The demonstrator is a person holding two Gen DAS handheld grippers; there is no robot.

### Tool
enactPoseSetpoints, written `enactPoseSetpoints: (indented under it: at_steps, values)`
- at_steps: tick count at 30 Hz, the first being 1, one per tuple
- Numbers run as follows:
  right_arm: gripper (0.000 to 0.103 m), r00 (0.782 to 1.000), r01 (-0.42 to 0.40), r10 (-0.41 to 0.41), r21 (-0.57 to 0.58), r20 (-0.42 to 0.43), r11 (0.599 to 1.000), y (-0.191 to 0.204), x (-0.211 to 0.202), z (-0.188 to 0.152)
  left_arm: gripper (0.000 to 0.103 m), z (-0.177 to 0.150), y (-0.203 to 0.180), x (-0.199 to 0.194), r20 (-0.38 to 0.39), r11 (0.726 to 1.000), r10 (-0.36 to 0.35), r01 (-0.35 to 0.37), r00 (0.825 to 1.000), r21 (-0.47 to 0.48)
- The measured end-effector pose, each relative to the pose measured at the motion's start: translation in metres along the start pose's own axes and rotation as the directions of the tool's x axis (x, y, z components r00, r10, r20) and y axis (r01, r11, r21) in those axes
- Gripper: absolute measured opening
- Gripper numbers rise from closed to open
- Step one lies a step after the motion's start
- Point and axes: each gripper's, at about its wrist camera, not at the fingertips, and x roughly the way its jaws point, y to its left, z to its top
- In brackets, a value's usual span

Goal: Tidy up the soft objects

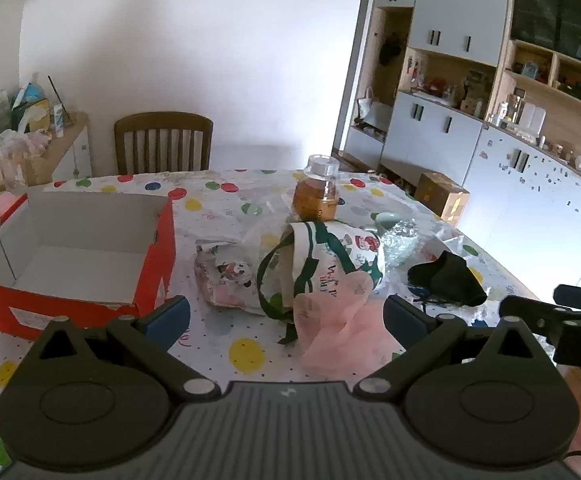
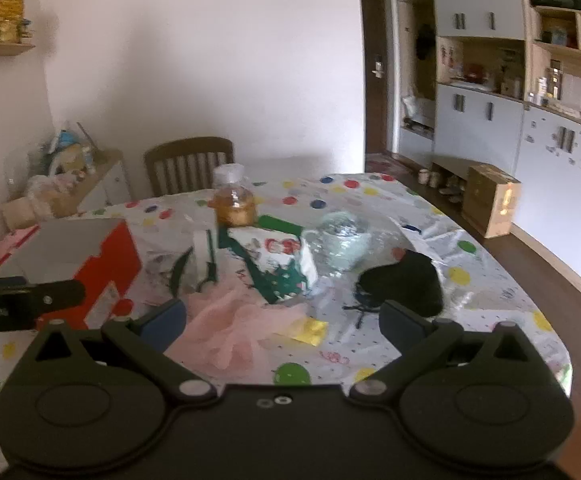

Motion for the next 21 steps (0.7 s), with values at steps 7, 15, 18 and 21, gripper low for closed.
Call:
enactPoseSetpoints:
  at_steps: [7,15,18,21]
  values:
    - [0.102,0.998,-0.061,0.062,-0.029,0.014,0.998,0.012,-0.001,0.002,0.103,0.0,-0.005,0.0,-0.008,0.999,-0.026,0.027,1.0,0.021]
    - [0.102,0.996,-0.081,0.083,-0.057,0.025,0.995,0.02,-0.002,0.001,0.103,0.0,-0.008,-0.001,0.0,0.998,-0.048,0.048,0.999,0.044]
    - [0.102,0.996,-0.084,0.086,-0.06,0.025,0.995,0.021,-0.002,0.002,0.103,0.0,-0.008,-0.001,-0.001,0.998,-0.053,0.053,0.999,0.045]
    - [0.102,0.996,-0.079,0.081,-0.063,0.027,0.995,0.023,-0.002,0.004,0.103,0.002,-0.008,0.0,0.003,0.998,-0.054,0.054,0.999,0.045]
